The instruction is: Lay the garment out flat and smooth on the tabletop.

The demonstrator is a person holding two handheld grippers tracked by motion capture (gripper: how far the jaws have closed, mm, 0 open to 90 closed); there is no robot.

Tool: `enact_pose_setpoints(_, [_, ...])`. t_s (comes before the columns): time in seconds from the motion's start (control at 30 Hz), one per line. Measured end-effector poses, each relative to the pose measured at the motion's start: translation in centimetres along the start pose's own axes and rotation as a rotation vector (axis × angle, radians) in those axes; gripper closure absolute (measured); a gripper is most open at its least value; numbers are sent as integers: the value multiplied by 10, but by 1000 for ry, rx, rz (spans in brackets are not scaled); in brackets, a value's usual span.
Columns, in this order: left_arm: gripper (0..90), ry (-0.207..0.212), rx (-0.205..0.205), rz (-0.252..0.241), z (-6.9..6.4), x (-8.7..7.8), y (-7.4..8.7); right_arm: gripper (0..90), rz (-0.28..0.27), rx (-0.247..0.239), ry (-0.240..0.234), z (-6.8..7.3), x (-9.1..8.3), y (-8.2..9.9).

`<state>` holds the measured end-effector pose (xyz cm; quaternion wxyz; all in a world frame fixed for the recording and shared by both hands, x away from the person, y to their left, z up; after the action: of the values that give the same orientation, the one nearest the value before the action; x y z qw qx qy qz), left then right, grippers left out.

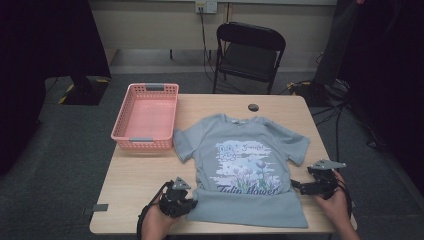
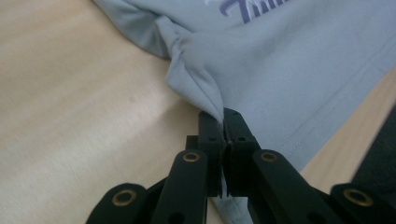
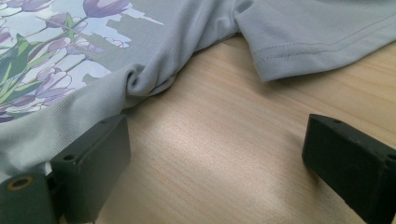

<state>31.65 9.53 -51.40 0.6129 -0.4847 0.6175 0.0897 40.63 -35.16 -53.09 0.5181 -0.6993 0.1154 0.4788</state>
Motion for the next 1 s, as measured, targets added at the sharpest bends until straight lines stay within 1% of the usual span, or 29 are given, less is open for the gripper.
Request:
enact_pose_setpoints(0.13, [875,15,-3,3,-6,-2,10,65,0,-1,0,0,0,0])
enact_pose_setpoints(0.23, [860,16,-5,-3,-6,-3,13,65,0,-1,0,0,0,0])
enact_pose_setpoints(0.27, [802,10,-7,-16,-5,-4,12,65,0,-1,0,0,0,0])
enact_pose_setpoints(0.3, [689,-6,-14,-38,-3,-4,10,65,0,-1,0,0,0,0])
enact_pose_setpoints(0.33, [591,-12,-33,-54,0,-5,8,65,0,-1,-1,0,0,0])
enact_pose_setpoints(0.37, [585,-14,-41,-71,3,-5,6,65,0,-1,0,0,0,0])
enact_pose_setpoints(0.4, [567,-6,-53,-88,7,-6,3,65,0,-1,0,0,0,0])
enact_pose_setpoints(0.43, [580,-3,-60,-92,8,-6,1,65,0,-1,0,0,0,0])
enact_pose_setpoints(0.5, [617,4,-78,-106,13,-6,-3,65,0,-1,0,0,0,0])
enact_pose_setpoints(0.53, [678,19,-87,-105,14,-6,-5,65,0,-1,0,0,0,0])
enact_pose_setpoints(0.6, [748,0,-76,-77,15,-3,-6,65,0,-1,0,0,0,0])
enact_pose_setpoints(0.67, [794,-26,-54,-52,13,1,-6,65,0,-1,-1,0,0,0])
enact_pose_setpoints(0.7, [805,-44,-34,-36,11,2,-5,65,0,-1,0,0,0,0])
enact_pose_setpoints(0.77, [820,-62,-15,-25,8,1,-3,65,0,-1,-1,0,0,0])
enact_pose_setpoints(0.8, [823,-64,-10,-23,7,1,-3,65,0,-2,-1,0,0,0])
enact_pose_setpoints(0.87, [823,-79,6,-20,6,-1,-1,65,0,-2,-1,0,0,0])
enact_pose_setpoints(0.93, [813,-90,26,-27,6,-1,-1,65,0,-2,-1,0,0,0])
enact_pose_setpoints(0.97, [784,-114,46,-36,6,-2,-1,65,0,-2,-1,0,0,0])
enact_pose_setpoints(1.0, [691,-131,60,-49,7,-3,-3,65,0,-1,-1,0,0,0])
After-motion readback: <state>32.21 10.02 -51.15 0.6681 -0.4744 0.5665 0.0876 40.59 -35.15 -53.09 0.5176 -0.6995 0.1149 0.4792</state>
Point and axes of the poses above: each handheld gripper's, and its own axes: x roughly forward along the jaws, y roughly out of its underside, z roughly to its left, the point moved 4 cm from there along x, roughly forward along the jaws, and after that the axes turned 9 degrees about z, right-handed, at the moved point
